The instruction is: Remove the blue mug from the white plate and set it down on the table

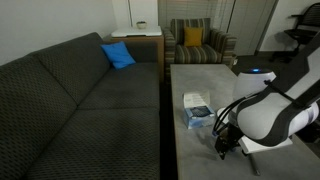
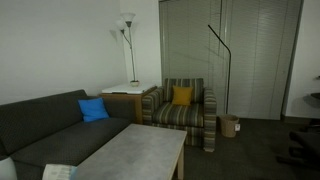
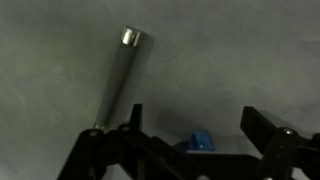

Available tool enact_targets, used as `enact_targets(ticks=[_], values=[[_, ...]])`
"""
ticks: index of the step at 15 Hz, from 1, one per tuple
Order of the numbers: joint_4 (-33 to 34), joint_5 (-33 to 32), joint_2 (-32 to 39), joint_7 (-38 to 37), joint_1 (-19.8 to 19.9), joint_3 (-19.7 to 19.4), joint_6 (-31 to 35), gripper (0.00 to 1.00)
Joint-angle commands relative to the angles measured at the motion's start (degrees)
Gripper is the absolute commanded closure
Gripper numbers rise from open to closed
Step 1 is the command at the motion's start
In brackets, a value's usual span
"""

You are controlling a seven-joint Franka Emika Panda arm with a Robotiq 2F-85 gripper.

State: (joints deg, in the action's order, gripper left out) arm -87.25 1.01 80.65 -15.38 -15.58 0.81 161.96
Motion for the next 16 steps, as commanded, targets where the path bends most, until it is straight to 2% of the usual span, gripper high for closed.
enact_targets(ticks=[1, 2, 3, 9, 12, 14, 16], values=[[-8.80, 1.40, -5.69, -0.28, -0.36, -0.14, 6.26, 0.00], [-8.12, 1.66, -5.08, 0.05, 0.44, 0.43, 7.01, 0.00], [0.44, 0.80, 0.25, 0.53, -0.39, -0.23, -0.20, 0.00], [0.56, 0.84, 0.48, 0.61, -0.27, -0.08, -0.10, 0.00], [-4.17, 0.69, -3.13, -1.11, -2.83, -2.22, 3.85, 0.00], [-8.86, 0.69, -6.89, -3.15, -6.16, -4.88, 6.98, 0.00], [-13.99, 1.48, -10.73, -6.89, -11.26, -8.83, 9.76, 0.00]])
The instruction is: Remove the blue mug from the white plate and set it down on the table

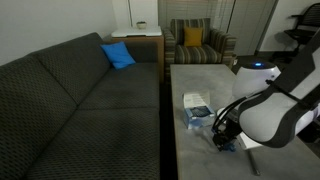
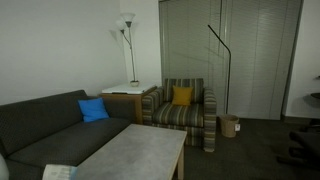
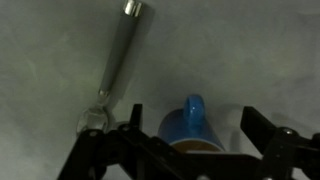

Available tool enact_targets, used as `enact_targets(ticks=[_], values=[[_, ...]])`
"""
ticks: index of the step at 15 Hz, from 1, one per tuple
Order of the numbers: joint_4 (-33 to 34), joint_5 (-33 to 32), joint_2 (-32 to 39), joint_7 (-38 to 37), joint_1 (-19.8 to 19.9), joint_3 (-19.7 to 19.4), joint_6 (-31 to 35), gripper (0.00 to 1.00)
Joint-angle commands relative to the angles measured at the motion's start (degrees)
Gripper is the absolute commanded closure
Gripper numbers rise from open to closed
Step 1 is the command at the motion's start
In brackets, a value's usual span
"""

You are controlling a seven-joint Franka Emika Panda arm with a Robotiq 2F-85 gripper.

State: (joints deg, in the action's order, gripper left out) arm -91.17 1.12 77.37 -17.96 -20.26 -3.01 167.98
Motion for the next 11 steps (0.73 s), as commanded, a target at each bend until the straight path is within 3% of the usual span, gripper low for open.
enact_targets(ticks=[1, 5, 11], values=[[-12.32, 1.65, -9.12, -5.73, -8.86, -6.68, 4.76, 0.00], [-17.67, 2.53, -13.02, -10.12, -16.84, -12.45, 4.76, 0.00], [-22.82, 4.00, -16.20, -12.09, -23.58, -16.91, 4.51, 0.00]])
